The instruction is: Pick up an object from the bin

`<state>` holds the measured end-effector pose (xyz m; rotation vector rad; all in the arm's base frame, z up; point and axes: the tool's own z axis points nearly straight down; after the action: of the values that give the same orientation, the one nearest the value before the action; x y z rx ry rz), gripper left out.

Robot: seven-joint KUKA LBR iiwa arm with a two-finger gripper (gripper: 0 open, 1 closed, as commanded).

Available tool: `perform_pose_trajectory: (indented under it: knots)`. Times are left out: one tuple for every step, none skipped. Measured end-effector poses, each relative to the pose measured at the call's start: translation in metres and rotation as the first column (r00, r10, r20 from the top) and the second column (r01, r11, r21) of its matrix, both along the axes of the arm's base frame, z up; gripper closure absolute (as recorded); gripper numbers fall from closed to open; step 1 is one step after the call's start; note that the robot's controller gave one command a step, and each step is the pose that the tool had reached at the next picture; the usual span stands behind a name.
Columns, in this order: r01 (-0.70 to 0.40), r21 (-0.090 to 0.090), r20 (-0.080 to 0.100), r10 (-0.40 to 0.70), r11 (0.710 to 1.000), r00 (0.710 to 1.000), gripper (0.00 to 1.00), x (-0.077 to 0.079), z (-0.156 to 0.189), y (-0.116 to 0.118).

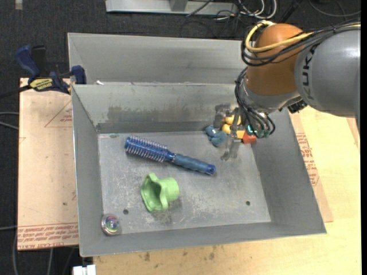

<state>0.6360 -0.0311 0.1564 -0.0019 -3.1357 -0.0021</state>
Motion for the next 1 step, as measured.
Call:
perform_pose_trajectory:
  knots:
    - [0.028, 0.002, -0.001, -0.028, 1.0, 1.0, 0.0, -0.0544, -0.0306, 0.0353]
